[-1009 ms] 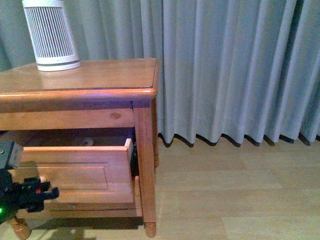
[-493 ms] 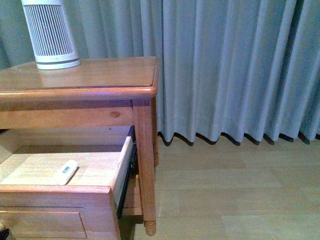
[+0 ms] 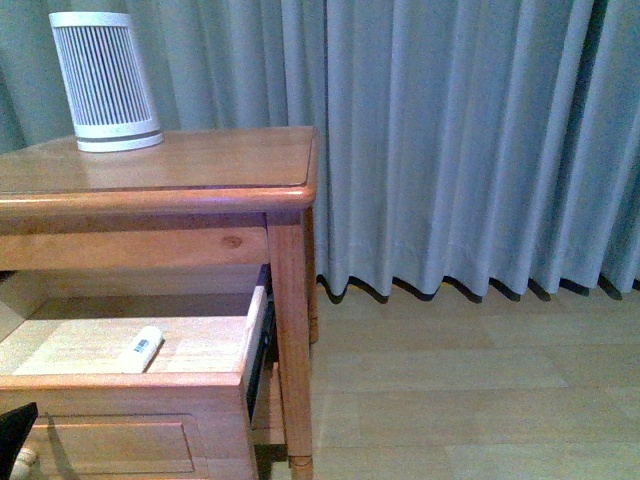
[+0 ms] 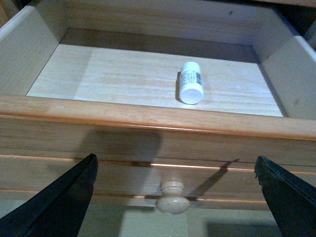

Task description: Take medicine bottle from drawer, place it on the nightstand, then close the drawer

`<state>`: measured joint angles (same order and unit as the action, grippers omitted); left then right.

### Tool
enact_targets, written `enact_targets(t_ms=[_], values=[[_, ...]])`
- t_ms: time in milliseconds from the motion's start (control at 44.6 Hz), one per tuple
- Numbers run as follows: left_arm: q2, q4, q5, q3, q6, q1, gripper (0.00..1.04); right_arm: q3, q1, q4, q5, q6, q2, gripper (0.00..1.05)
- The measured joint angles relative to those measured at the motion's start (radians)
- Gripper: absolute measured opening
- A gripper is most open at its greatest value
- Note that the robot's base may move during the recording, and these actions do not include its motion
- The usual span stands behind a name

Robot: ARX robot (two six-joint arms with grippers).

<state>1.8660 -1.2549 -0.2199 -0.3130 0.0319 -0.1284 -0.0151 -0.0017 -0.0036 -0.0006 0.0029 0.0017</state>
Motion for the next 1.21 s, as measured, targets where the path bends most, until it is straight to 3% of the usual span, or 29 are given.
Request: enact_targets(t_ms=[314, 605, 852, 1009, 1099, 1211], values=[[-0.35, 0.206, 0.006, 0.091, 0.014, 0.009, 0.98, 0.0, 0.0, 0.0, 0.0, 0.0, 0.0, 0.98], [-0.957, 0.746, -0.093, 0.068, 0.03, -0.053, 0.98, 0.0, 0.0, 0.0, 0.0, 0.0, 0.0, 0.98], [-1.299, 1.133, -0.147, 0.018, 0.037, -0.075, 0.98, 0.0, 0.0, 0.0, 0.0, 0.0, 0.0, 0.98], [-1.328, 1.146, -0.147, 0.013, 0.04, -0.077, 0.98, 0.0, 0.0, 0.0, 0.0, 0.0, 0.0, 0.98], [-1.354, 1.036, 0.017, 0.045, 0.007, -0.039, 0.85, 0.0, 0.0, 0.0, 0.0, 0.0, 0.0, 0.98], [-1.404, 1.006, 0.093, 0.087, -0.01, -0.006, 0.67, 0.0, 0.0, 0.0, 0.0, 0.0, 0.0, 0.98]])
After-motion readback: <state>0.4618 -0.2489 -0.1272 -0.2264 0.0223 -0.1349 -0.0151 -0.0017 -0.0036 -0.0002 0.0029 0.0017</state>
